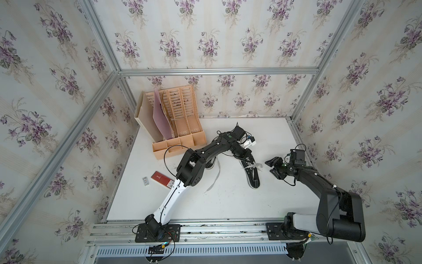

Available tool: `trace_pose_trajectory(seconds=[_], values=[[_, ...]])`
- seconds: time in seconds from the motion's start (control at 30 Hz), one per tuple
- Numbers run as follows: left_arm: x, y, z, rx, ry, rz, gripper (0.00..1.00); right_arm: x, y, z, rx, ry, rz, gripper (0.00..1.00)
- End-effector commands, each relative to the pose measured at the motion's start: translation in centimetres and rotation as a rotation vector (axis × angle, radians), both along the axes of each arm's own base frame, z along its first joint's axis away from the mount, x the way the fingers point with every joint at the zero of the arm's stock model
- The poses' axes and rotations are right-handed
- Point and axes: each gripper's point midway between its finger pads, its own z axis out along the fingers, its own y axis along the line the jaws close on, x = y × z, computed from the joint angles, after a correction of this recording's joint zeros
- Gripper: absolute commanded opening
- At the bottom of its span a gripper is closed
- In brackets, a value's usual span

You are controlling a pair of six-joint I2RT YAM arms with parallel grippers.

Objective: Tie the shoes
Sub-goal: Tie the shoelace on the shoe.

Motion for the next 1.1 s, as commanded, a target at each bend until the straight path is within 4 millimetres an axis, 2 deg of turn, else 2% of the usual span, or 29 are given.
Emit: trace_pose_trajectory(seconds=[0.0,0.23,0.5,0.73,0.97,1.07], values=[[0.0,0.0,0.6,-0.012,-0.014,-0.010,0.04,1.5,1.0,0.7,0.083,-0.031,0.020,0.64],[0.0,0.1,0.2,-0.009,-0.006,-0.010,0.04,1.7,1.4,-0.9,0.080,0.037,0.027,0.65],[0.0,0.2,0.4,-0.014,-0.009,-0.012,0.03,2.6,2.9,-2.2,0.093,0.067,0.047,0.65],[-0.1,0.5,0.4,-0.012,-0.010,-0.008,0.03,3.0,2.6,-3.2,0.072,0.089,0.022,0.60],[0.1,0.8,0.5,-0.012,-0.012,-0.004,0.02,3.6,2.7,-4.0,0.094,0.091,0.015,0.49],[0.0,1.1,0.4,-0.009,-0.012,-0.002,0.02,4.0,2.8,-4.1,0.096,0.091,0.024,0.34]])
